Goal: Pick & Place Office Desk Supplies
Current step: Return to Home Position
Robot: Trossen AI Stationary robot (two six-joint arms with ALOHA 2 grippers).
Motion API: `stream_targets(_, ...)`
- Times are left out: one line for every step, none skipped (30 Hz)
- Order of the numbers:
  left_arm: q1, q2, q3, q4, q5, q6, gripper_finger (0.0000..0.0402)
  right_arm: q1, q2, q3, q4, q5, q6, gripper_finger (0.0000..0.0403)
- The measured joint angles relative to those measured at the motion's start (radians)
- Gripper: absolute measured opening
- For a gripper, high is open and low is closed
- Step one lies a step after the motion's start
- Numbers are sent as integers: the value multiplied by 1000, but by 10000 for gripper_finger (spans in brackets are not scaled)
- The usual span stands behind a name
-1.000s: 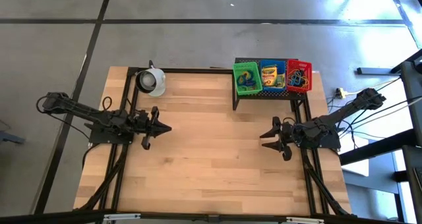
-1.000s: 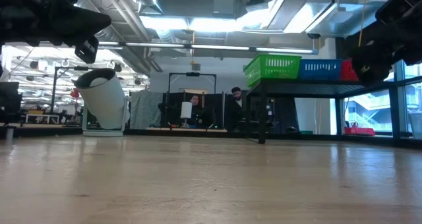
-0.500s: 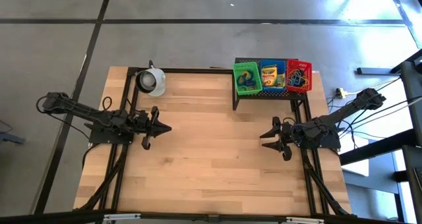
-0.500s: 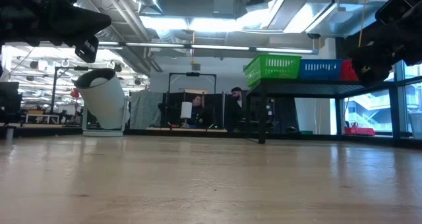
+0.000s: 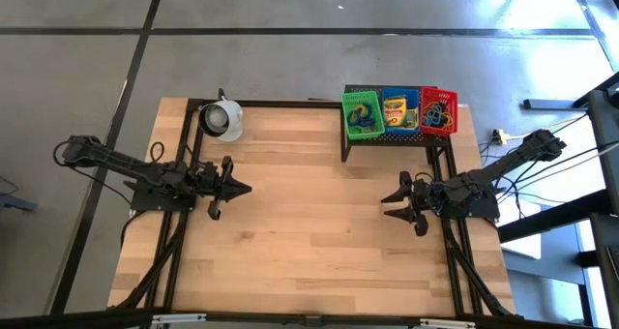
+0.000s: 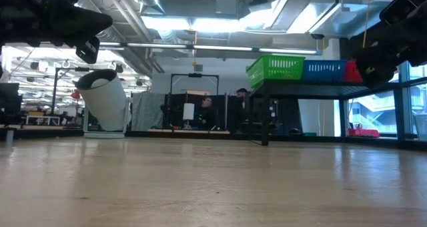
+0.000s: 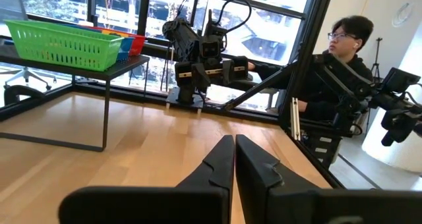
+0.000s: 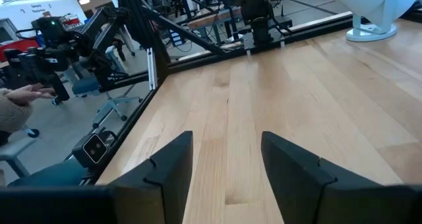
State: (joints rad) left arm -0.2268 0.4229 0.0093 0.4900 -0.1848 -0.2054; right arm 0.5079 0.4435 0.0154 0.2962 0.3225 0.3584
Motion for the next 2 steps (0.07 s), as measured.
stream_targets(0, 0, 0, 0, 0, 0, 7, 0, 0, 0, 0, 1, 0, 181)
stream_targets(0, 0, 0, 0, 0, 1, 8, 0, 0, 0, 0, 2, 0, 181)
